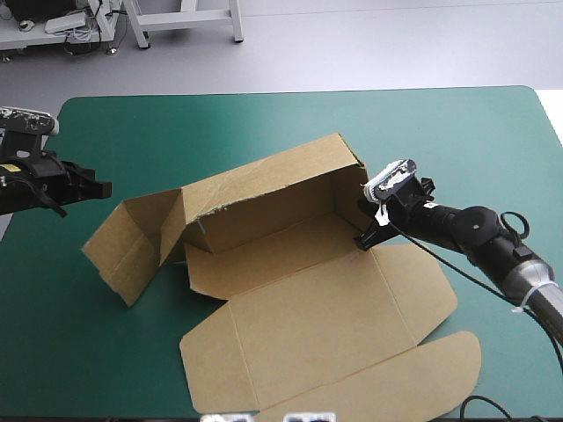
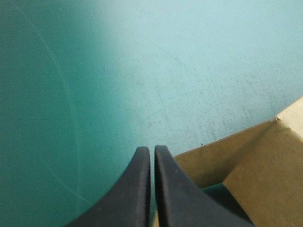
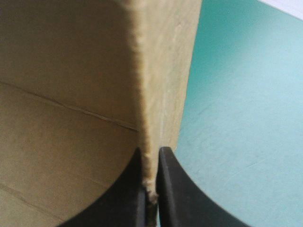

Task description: Fold the box

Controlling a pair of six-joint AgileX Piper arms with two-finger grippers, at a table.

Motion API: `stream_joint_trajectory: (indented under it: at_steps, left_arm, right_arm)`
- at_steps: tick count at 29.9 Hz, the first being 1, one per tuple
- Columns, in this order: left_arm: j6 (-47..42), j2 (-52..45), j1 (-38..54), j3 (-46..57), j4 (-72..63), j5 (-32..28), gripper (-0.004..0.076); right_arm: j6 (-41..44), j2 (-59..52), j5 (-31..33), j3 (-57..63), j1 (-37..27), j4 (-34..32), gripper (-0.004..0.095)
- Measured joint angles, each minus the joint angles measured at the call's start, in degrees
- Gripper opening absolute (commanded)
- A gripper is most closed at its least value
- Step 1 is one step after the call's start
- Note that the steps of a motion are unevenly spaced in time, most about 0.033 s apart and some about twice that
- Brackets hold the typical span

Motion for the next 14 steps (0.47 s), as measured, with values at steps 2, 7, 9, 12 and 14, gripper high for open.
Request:
stream_joint_trajectory:
  at_steps: [2,7,9,12,14]
  left_arm:
    - [0.47,0.0,0.56,0.63,-0.68,0.59,0.0006]
    - [0.66,0.0,0.68,1.31,-1.23,1.98,0.0006]
    - [0.85,0.0,0.68,1.31,-0.88,2.03,0.0006]
    - [1.56,0.0,0.68,1.31,0.14,1.98,0.0006]
    - [1.89,0.0,0.68,1.31,0.77,1.92,0.0006]
  right_arm:
    - [8.54,0.0,5.2,-2.72,-0.69,-9.07,-0.0018]
    - [29.54,0.0,16.37,-10.2,-2.61,-28.78,-0.0018]
    - [36.14,0.0,20.73,-12.75,-3.03,-33.22,-0.0018]
    - [43.79,0.0,26.08,-16.06,-3.59,-38.55,-0.0018]
    - [48.36,0.0,28.6,-17.41,-3.59,-40.78,-0.0018]
